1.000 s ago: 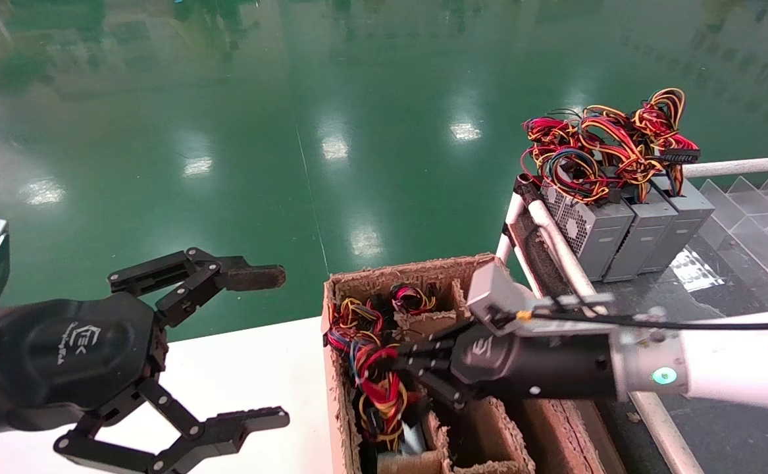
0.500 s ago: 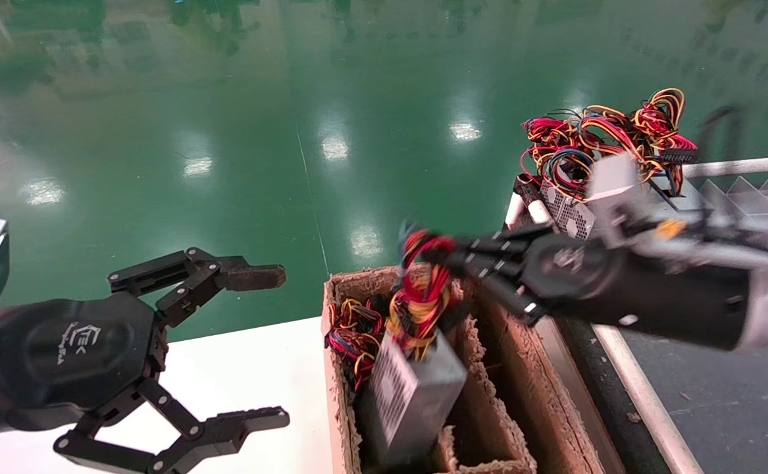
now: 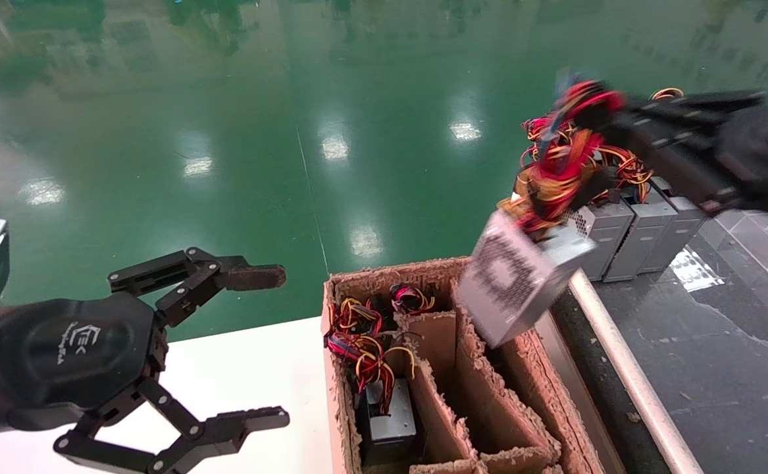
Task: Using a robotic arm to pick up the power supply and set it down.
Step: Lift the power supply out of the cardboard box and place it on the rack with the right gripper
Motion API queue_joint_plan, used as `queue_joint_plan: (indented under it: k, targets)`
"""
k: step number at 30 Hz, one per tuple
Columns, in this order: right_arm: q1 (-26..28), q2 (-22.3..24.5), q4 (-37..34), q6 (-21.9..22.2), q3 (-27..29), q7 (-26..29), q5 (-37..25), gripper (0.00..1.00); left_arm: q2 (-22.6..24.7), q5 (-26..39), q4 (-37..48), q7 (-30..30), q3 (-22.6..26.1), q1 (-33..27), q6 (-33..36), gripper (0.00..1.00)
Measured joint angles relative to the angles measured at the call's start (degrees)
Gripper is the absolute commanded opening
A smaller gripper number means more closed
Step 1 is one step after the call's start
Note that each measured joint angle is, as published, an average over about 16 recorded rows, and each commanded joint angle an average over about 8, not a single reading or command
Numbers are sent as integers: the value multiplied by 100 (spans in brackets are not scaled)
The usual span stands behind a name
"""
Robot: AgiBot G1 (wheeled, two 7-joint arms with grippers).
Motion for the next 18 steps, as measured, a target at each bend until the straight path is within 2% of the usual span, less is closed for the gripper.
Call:
queue_joint_plan:
  k: [10,18]
  targets:
    - [-167,640,-609,268,259,-481,-271,0,0,-1,0,0,1,0,0,100]
    - [-122,710,-1207,432,225,-857,-594,0,-1,-1,0,1,1,0,-1,100]
